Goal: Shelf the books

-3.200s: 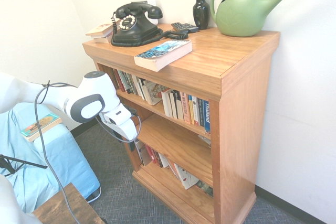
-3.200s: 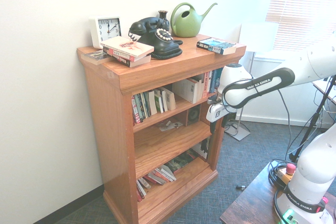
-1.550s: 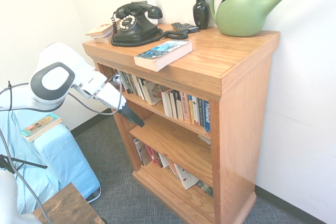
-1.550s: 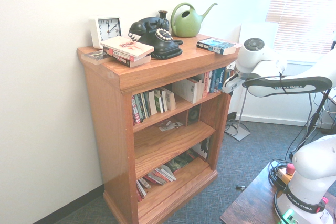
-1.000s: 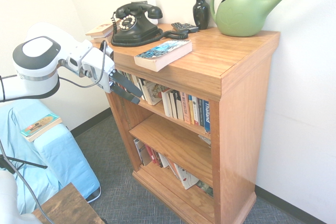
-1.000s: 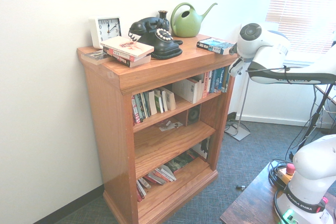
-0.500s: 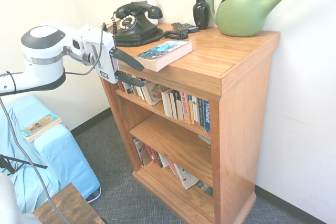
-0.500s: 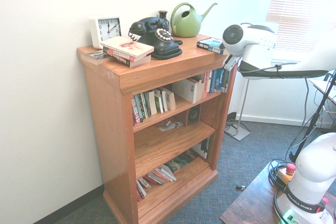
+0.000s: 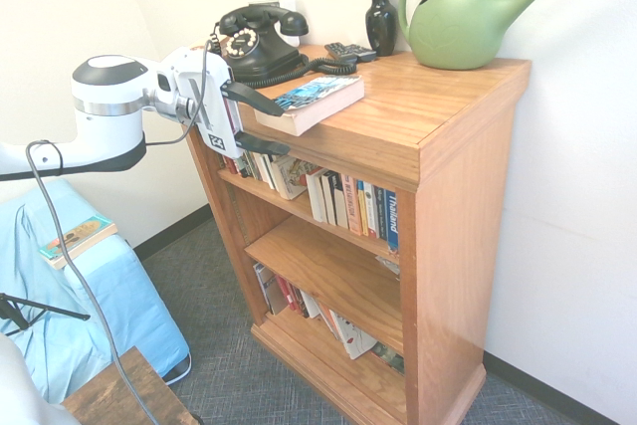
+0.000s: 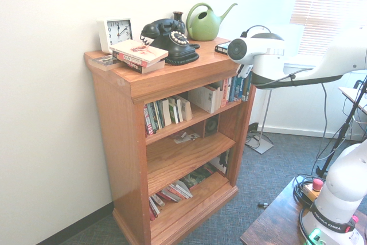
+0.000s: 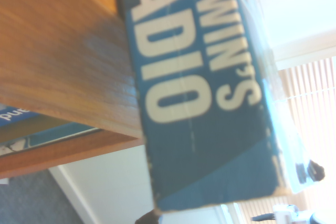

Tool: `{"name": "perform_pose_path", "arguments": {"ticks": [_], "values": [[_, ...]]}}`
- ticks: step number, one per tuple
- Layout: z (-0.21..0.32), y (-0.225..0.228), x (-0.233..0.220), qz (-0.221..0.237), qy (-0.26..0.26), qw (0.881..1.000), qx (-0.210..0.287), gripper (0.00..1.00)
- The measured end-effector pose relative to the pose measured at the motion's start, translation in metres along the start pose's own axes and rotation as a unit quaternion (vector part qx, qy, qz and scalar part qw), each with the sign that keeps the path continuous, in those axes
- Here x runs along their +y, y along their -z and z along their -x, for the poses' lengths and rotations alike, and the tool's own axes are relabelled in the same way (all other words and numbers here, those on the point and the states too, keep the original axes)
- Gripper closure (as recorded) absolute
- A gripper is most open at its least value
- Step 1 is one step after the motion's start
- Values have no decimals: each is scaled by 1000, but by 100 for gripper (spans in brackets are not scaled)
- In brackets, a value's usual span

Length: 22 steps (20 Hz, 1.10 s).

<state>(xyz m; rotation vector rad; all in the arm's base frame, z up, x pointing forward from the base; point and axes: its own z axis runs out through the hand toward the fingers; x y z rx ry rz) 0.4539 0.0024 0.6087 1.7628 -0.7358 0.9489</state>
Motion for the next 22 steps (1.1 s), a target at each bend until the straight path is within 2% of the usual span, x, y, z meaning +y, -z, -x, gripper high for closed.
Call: {"name": "perform_pose_path", "arguments": {"ticks": [8,19,20,22], "values": [[-5,8,-25,37,18,999,25,0],[-33,-19,-64,101,19,995,4,0],[-33,-20,-65,105,19,994,2,100],[-32,-21,-66,108,21,994,1,100]]}}
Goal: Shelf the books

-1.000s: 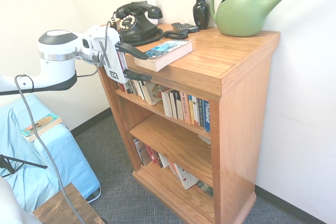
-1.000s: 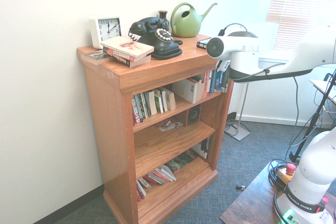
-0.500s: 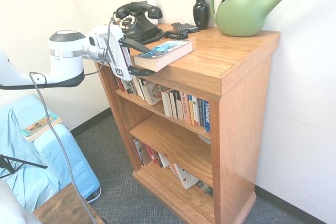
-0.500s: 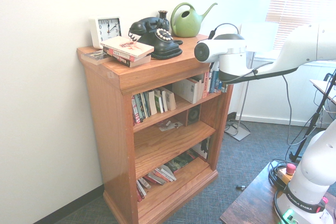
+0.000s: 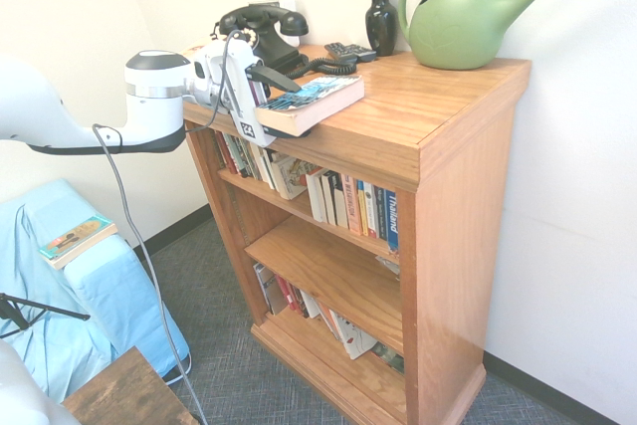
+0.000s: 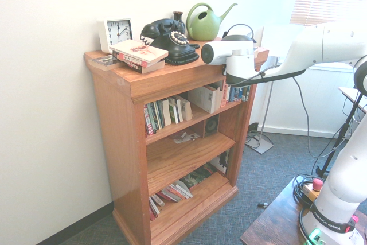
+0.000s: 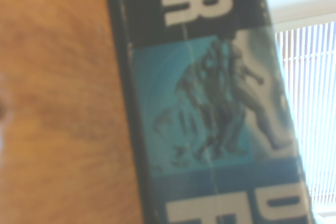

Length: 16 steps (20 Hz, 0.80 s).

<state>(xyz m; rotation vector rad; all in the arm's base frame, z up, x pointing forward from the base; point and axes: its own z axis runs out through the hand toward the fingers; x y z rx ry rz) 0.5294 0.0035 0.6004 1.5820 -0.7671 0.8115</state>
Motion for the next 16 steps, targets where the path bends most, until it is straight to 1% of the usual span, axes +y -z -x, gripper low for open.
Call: {"name": "perform_pose_path", "arguments": {"ticks": [8,16], "values": [[1,5,2,7,1,1000,0,100],[3,-8,3,16,2,1000,-8,100]]}}
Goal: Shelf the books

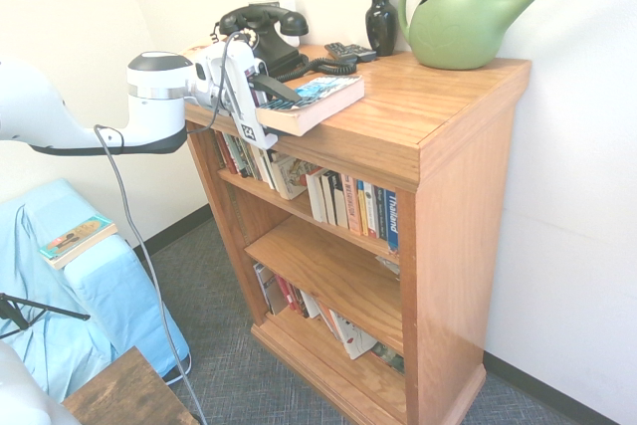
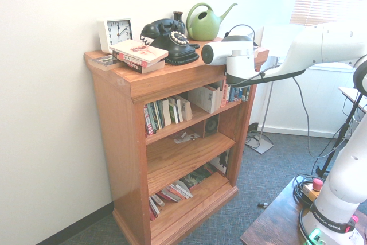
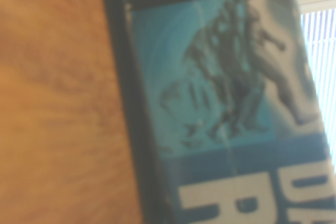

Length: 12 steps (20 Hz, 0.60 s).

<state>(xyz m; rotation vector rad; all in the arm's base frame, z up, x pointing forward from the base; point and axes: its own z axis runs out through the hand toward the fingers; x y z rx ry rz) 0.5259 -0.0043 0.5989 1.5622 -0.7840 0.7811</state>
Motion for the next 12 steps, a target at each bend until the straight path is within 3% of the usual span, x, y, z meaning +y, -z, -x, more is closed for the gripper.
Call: {"name": "perform_pose_path", "arguments": {"ticks": [12], "values": [[6,2,0,-13,-6,1000,-10,100]]}}
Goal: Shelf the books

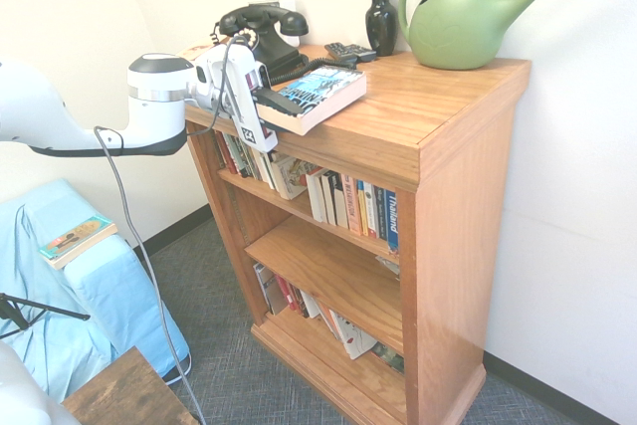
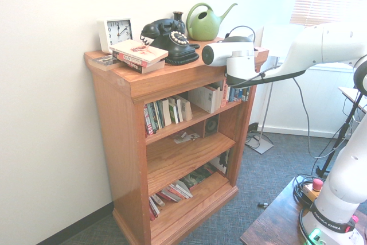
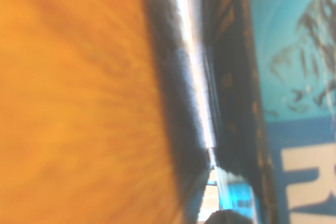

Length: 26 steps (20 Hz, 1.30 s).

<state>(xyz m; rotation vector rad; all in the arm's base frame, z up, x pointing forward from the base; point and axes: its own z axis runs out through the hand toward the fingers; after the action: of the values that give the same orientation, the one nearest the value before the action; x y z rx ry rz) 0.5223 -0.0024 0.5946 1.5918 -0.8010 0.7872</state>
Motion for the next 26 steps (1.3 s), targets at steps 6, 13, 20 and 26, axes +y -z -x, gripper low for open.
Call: {"name": "perform_pose_path", "arguments": {"ticks": [6,13,20,26], "values": [[7,8,36,-69,-44,996,-41,100],[62,22,118,-198,-106,965,-139,100],[142,13,152,-302,-139,913,-235,100],[191,19,129,-360,-122,880,-285,100]]}}
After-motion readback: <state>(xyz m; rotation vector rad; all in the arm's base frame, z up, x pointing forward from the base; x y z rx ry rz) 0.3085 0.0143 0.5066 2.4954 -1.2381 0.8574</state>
